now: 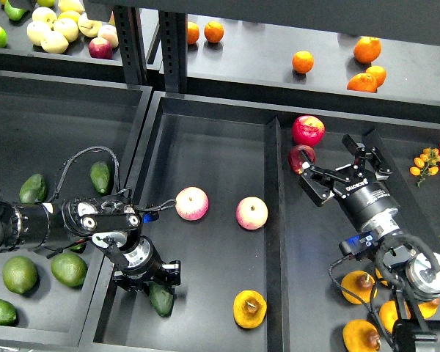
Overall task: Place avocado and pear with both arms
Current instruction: 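Lower the left gripper onto the dark green avocado and close it, then lift the avocado with the left gripper and carry it into the avocado bin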
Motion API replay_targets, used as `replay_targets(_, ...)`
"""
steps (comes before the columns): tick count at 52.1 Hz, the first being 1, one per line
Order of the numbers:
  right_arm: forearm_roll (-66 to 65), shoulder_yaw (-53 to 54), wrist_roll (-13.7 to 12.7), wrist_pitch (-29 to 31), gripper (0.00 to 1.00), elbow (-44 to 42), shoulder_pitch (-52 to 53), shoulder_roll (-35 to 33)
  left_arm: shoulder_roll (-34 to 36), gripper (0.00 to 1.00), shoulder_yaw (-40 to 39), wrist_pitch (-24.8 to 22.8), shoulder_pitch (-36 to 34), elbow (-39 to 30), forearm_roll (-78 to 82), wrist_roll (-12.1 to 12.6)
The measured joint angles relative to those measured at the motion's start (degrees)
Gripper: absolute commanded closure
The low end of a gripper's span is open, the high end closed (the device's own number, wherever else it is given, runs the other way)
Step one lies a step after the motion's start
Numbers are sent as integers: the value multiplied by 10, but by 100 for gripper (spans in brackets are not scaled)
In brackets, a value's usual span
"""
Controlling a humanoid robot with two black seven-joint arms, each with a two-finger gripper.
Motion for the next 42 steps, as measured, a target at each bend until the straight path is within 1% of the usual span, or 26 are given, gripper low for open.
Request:
replay_targets(13,0,-1,0,0,0,0,0,0,0,76,-15,0,-2,8,0,0)
replay_targets(23,0,-2,0,0,0,0,1,0,12,76,-42,0,-40,3,-5,0)
replay_targets(33,0,-3,-1,0,0,0,3,0,59,74,-71,0,-77,3,-10,0)
replay_targets(42,0,-3,-1,0,0,2,4,0,120,74,-100,0,-95,13,-22,0)
